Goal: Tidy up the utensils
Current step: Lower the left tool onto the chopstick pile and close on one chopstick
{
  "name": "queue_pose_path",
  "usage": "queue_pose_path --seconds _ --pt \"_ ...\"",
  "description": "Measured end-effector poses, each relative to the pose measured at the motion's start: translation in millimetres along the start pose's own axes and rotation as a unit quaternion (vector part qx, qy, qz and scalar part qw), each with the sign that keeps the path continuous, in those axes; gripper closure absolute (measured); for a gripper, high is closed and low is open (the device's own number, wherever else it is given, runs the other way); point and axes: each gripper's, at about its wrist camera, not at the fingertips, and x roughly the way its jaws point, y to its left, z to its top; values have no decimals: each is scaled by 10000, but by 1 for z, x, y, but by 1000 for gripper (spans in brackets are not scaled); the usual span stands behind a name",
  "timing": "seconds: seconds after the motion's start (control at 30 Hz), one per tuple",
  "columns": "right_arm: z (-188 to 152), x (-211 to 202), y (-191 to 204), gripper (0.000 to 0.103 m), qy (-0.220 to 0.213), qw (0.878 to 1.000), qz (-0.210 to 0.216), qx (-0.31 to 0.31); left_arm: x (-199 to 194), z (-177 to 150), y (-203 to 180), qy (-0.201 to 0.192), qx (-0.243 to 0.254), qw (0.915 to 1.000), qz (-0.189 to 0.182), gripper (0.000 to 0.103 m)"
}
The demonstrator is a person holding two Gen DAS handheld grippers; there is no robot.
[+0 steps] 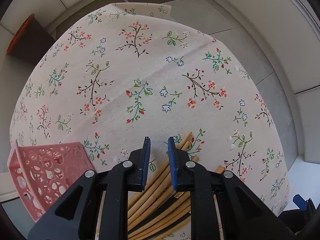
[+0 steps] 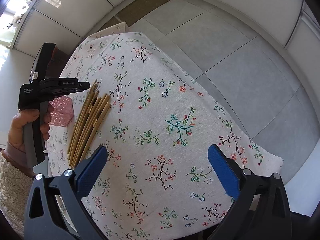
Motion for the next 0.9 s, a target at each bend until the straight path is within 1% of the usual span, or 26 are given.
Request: queue_pose_path --seconds 0.07,0.33,0.43,0.53,0.57,0.67,0.77,0.83,0.9 --pt "-1 0 1 5 26 10000 -15 -42 -2 -2 1 0 31 10000 30 85" --pt "-1 3 1 5 83 9999 -93 -67 -4 -7 -8 8 198 9997 -105 85" --pt "-2 5 1 5 112 9998 -122 -78 4 -8 -4 72 249 9996 -115 85" --pt "-2 5 1 5 110 9998 -148 -75 16 -6 -2 150 270 9995 -14 85" --pt "-2 5 1 5 108 9998 -154 -81 23 -8 -1 123 282 9995 -43 85" --pt "-3 5 2 5 105 9998 -159 -113 24 -9 -3 -30 444 9990 -32 85" --pt "-4 6 5 5 105 9995 -242 -151 25 -13 1 -144 181 9996 -151 86" --pt "-5 6 5 5 56 9992 -378 -152 25 -23 6 -237 -80 9994 -221 87" --pt "-4 5 4 5 -67 9984 -548 -123 23 -40 6 -381 -298 9986 -216 89"
